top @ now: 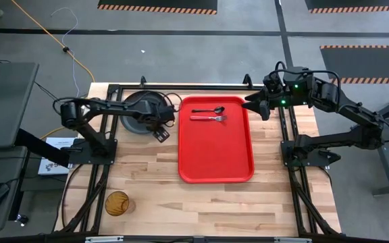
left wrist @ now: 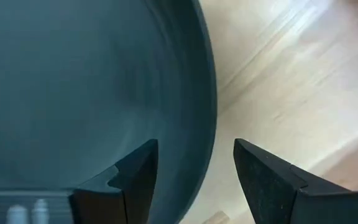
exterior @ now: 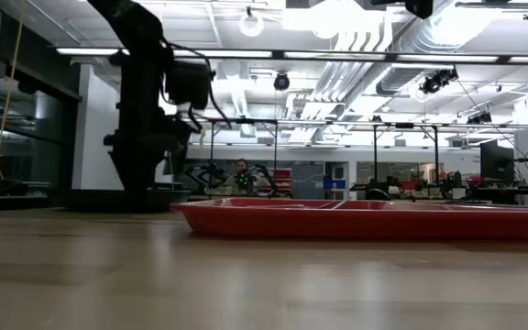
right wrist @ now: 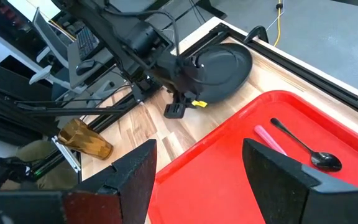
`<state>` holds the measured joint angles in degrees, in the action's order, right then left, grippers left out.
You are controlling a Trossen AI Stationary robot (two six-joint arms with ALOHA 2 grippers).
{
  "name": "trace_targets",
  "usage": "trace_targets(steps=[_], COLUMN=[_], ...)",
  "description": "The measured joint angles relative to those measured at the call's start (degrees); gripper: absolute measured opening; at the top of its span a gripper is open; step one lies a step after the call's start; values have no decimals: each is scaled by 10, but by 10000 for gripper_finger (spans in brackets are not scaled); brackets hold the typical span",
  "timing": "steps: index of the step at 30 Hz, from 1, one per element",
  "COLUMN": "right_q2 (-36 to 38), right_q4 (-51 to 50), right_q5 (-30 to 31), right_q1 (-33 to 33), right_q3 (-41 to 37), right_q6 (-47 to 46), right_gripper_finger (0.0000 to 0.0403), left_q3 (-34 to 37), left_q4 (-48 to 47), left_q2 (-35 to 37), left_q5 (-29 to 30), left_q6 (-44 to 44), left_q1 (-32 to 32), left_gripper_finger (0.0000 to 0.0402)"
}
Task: Pick and place plate/cup/fork/spoon on tray
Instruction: Put the black plate to the bottom of the pink fork on the red tray
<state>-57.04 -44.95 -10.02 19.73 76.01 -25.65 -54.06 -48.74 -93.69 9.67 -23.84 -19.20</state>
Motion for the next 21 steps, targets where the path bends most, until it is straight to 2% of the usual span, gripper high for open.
trace_targets(steps=[4,9,13,17,19,21], right_q2=[0,0,0,0,0,0], right_q4=[1,1,1,1,2,2], right_q5=[0,0,0,0,0,1], right_q1=[0,0,0,0,0,0], right_q3=[0,0,0,0,0,0], right_q6=[0,1,2,2,2,2], right_gripper_finger=[229,229,229,229,229,229], left_q3=[0,-3,-1,1,1,1], left_q4=[-8,-9,-1,-6,-7,-11], left_q2=[-43,-67,-58,-31,-12,13], left_q5=[-26,-22,-19,3,21,31], left_q6=[10,26,41,65,69,70], left_q1=[3,13,14,10,9,8], left_gripper_finger=[196,177,121,30,13,15])
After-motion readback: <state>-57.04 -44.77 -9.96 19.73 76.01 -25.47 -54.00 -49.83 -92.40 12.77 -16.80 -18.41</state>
